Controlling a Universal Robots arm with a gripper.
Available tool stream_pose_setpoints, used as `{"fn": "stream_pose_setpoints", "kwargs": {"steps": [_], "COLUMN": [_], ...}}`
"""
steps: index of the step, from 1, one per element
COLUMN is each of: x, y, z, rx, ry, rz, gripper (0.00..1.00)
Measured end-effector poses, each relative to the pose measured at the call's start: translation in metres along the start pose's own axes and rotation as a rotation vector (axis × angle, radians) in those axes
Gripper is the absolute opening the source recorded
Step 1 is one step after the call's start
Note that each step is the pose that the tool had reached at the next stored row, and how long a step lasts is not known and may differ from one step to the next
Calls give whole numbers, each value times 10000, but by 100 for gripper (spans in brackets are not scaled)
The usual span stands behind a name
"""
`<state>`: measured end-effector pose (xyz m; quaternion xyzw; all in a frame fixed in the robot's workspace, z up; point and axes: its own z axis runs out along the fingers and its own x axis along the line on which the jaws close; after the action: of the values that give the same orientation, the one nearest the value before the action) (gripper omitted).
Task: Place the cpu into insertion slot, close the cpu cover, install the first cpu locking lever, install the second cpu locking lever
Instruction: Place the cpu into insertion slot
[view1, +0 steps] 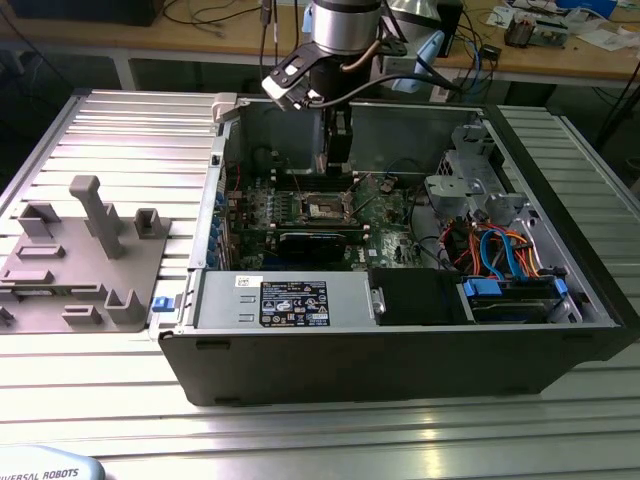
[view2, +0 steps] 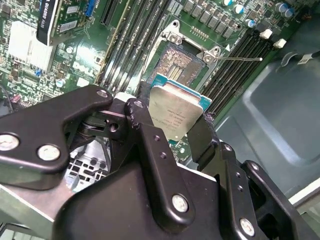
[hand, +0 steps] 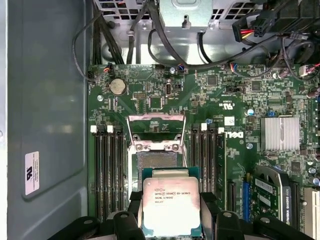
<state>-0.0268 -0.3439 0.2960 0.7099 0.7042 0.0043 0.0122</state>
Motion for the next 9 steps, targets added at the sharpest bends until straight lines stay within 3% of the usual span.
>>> {"fn": "stream_pose_setpoints", "kwargs": {"steps": [9], "x": [7], "y": [-2], "z": [110], "rx": [-1], "ry": [1], "rz": [-143], "gripper": [54]}}
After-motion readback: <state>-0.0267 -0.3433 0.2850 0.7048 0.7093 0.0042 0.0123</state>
